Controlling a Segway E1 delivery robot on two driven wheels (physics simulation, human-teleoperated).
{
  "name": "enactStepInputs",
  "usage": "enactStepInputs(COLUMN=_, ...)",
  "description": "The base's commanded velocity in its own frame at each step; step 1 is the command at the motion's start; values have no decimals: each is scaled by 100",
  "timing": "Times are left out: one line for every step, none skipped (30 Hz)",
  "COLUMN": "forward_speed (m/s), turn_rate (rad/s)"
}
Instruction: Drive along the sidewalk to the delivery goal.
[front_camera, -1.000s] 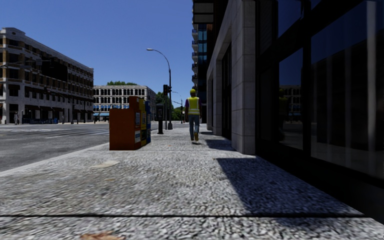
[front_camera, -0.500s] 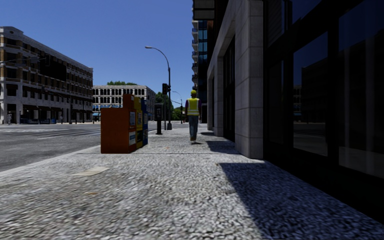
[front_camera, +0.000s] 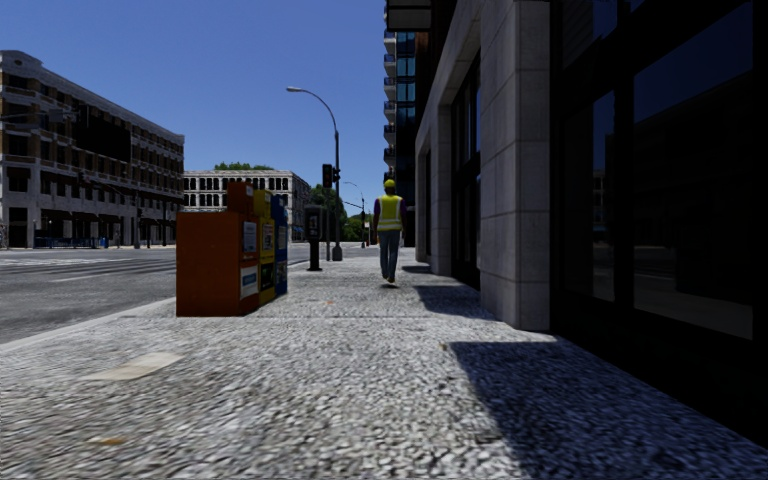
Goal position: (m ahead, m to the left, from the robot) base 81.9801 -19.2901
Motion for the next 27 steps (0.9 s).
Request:
enactStepInputs(forward_speed=118, turn_rate=0)
enactStepInputs(forward_speed=119, turn_rate=0)
enactStepInputs(forward_speed=120, turn_rate=0)
enactStepInputs(forward_speed=120, turn_rate=0)
enactStepInputs(forward_speed=120, turn_rate=0)
enactStepInputs(forward_speed=120, turn_rate=0)
enactStepInputs(forward_speed=120, turn_rate=0)
enactStepInputs(forward_speed=120, turn_rate=0)
enactStepInputs(forward_speed=120, turn_rate=0)
enactStepInputs(forward_speed=119, turn_rate=0)
enactStepInputs(forward_speed=119, turn_rate=0)
enactStepInputs(forward_speed=119, turn_rate=0)
enactStepInputs(forward_speed=119, turn_rate=0)
enactStepInputs(forward_speed=119, turn_rate=0)
enactStepInputs(forward_speed=119, turn_rate=0)
enactStepInputs(forward_speed=119, turn_rate=0)
enactStepInputs(forward_speed=119, turn_rate=0)
enactStepInputs(forward_speed=123, turn_rate=0)
enactStepInputs(forward_speed=123, turn_rate=0)
enactStepInputs(forward_speed=126, turn_rate=0)
enactStepInputs(forward_speed=127, turn_rate=0)
enactStepInputs(forward_speed=127, turn_rate=0)
enactStepInputs(forward_speed=127, turn_rate=0)
enactStepInputs(forward_speed=127, turn_rate=0)
enactStepInputs(forward_speed=130, turn_rate=0)
enactStepInputs(forward_speed=130, turn_rate=0)
enactStepInputs(forward_speed=153, turn_rate=0)
